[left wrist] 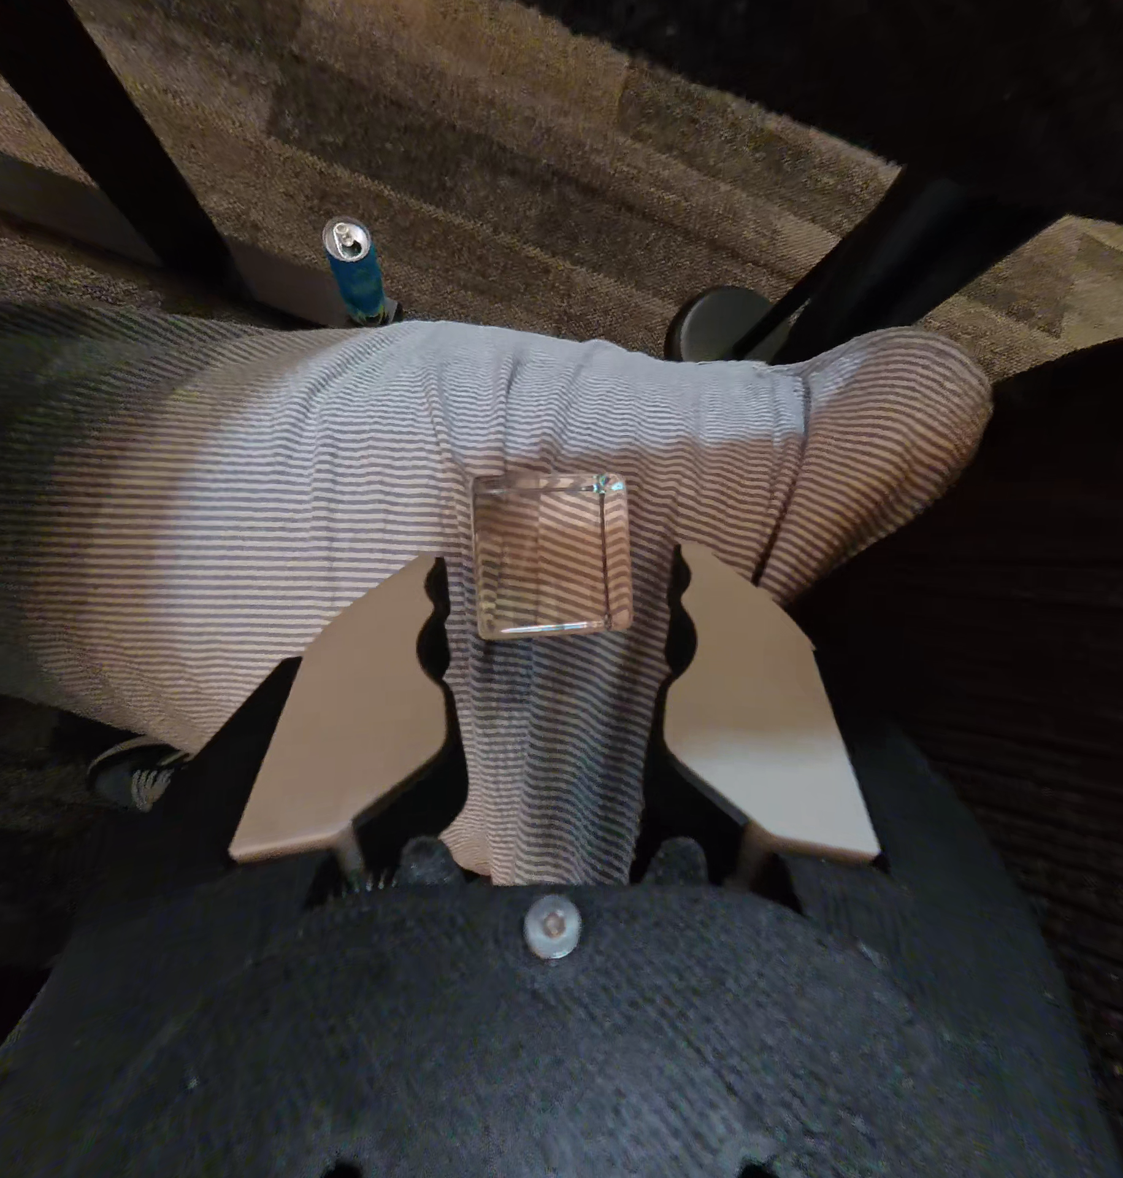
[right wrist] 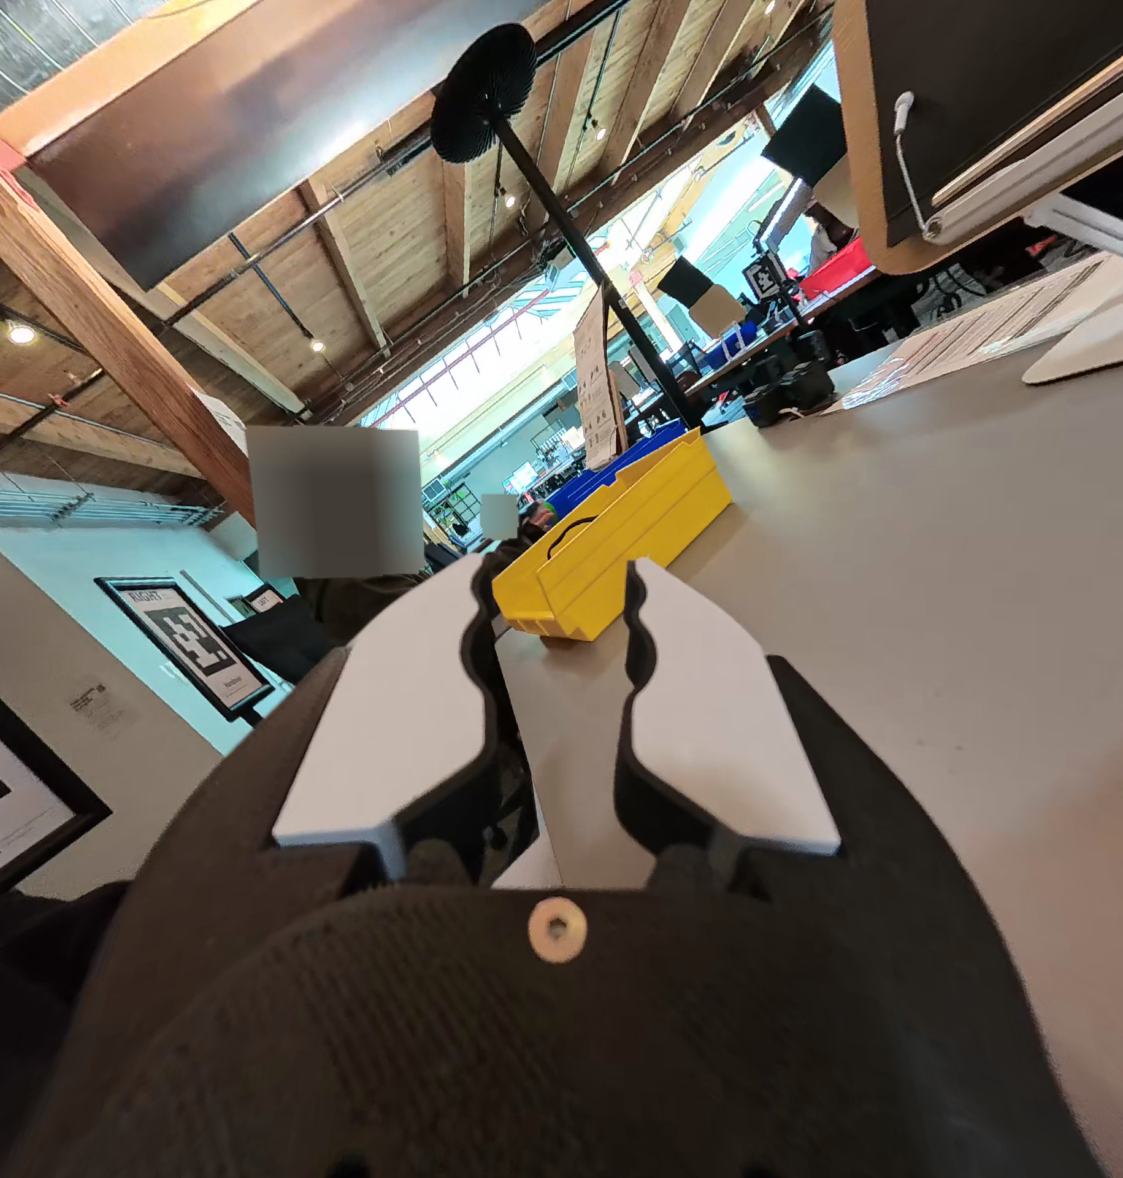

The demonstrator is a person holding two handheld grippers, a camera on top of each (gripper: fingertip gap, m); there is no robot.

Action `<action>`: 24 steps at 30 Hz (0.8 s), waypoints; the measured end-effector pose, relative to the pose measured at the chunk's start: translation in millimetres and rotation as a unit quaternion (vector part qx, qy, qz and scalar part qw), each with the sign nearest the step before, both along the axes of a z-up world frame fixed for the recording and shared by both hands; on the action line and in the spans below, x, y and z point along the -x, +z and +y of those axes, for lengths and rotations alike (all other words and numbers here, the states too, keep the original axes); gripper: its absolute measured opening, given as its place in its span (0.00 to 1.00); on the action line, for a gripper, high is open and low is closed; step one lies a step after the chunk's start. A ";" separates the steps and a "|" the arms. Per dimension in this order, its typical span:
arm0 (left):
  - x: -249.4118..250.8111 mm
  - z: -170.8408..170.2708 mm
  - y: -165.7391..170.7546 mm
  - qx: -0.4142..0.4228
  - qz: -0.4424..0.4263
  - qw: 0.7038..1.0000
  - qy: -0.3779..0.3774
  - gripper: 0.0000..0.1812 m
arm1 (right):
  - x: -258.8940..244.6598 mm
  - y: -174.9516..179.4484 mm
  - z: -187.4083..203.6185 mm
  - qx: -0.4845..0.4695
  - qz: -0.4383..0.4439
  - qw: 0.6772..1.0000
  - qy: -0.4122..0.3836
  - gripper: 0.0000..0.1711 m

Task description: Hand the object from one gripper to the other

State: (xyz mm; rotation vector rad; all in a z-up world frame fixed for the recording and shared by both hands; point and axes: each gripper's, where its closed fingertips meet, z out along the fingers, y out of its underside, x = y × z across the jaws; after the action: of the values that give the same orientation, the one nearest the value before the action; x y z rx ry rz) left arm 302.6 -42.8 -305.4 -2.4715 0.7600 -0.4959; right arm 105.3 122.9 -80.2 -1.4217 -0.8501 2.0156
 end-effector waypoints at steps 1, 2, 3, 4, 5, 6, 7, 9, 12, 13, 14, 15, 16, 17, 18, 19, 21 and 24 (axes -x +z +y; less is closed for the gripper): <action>-0.5 -0.7 -1.4 0.003 0.003 1.000 -0.001 0.35 | -0.6 0.5 0.7 0.001 0.001 1.000 -0.002 0.23; -0.9 -1.2 -2.3 0.004 0.005 1.000 -0.002 0.31 | -0.8 0.3 0.9 -0.001 0.001 1.000 -0.004 0.23; -0.3 -1.0 -2.4 0.001 0.009 1.000 -0.002 0.28 | -0.5 0.0 0.8 -0.003 0.000 1.000 -0.005 0.23; 0.0 -1.0 -1.5 -0.004 0.009 1.000 -0.004 0.27 | -0.3 0.0 0.4 -0.005 0.000 1.000 -0.004 0.23; 0.7 -0.8 -0.1 -0.007 0.007 1.000 -0.004 0.27 | 0.2 -0.1 0.2 -0.006 -0.001 1.000 -0.004 0.23; 2.1 -0.1 1.8 -0.012 0.003 1.000 -0.003 0.26 | 0.5 -0.3 0.1 -0.008 -0.002 1.000 -0.005 0.23; 4.4 1.3 4.0 -0.017 -0.001 1.000 0.000 0.26 | 0.9 -0.5 0.5 -0.009 -0.002 1.000 -0.006 0.23; 11.5 4.9 7.9 -0.025 -0.010 1.000 0.012 0.26 | 1.5 -1.1 1.5 -0.008 -0.003 1.000 -0.006 0.23; 24.0 10.1 15.1 -0.039 -0.028 0.998 0.033 0.26 | 1.8 -1.5 3.5 0.001 -0.002 1.000 -0.005 0.23; 26.1 11.4 19.8 -0.041 -0.047 0.997 0.041 0.26 | 1.8 -1.5 3.8 0.005 -0.001 1.000 -0.004 0.23; 27.5 12.8 26.1 -0.044 -0.073 0.995 0.051 0.26 | 1.8 -1.5 4.1 0.008 0.000 1.000 -0.003 0.23; 28.9 14.5 33.8 -0.047 -0.101 0.992 0.060 0.26 | 1.8 -1.5 4.2 0.010 0.001 1.000 -0.003 0.23; 30.8 16.1 42.7 -0.052 -0.130 0.988 0.068 0.26 | 1.7 -1.5 4.2 0.010 0.001 1.000 -0.002 0.23; 33.5 17.7 53.1 -0.059 -0.159 0.983 0.075 0.26 | 1.7 -1.4 4.1 0.009 0.001 1.000 -0.002 0.23; 37.6 19.3 64.4 -0.068 -0.186 0.977 0.082 0.26 | 1.6 -1.4 3.8 0.007 0.000 1.000 -0.002 0.23; 43.2 21.0 76.8 -0.080 -0.212 0.970 0.090 0.26 | 1.6 -1.4 3.5 0.004 0.000 1.000 -0.003 0.23; 57.6 23.5 104.7 -0.112 -0.265 0.952 0.103 0.26 | 1.6 -1.6 2.9 -0.003 -0.002 1.000 -0.003 0.23; 92.5 26.0 145.7 -0.162 -0.341 0.914 0.144 0.26 | 1.8 -2.7 2.1 -0.021 -0.009 1.000 -0.005 0.24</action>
State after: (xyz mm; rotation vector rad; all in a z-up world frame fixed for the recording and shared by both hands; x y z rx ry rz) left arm 210.2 -16.8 -159.7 -1.8580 0.1642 -0.9558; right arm 103.4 125.1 -83.0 -1.4212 -0.8854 1.9683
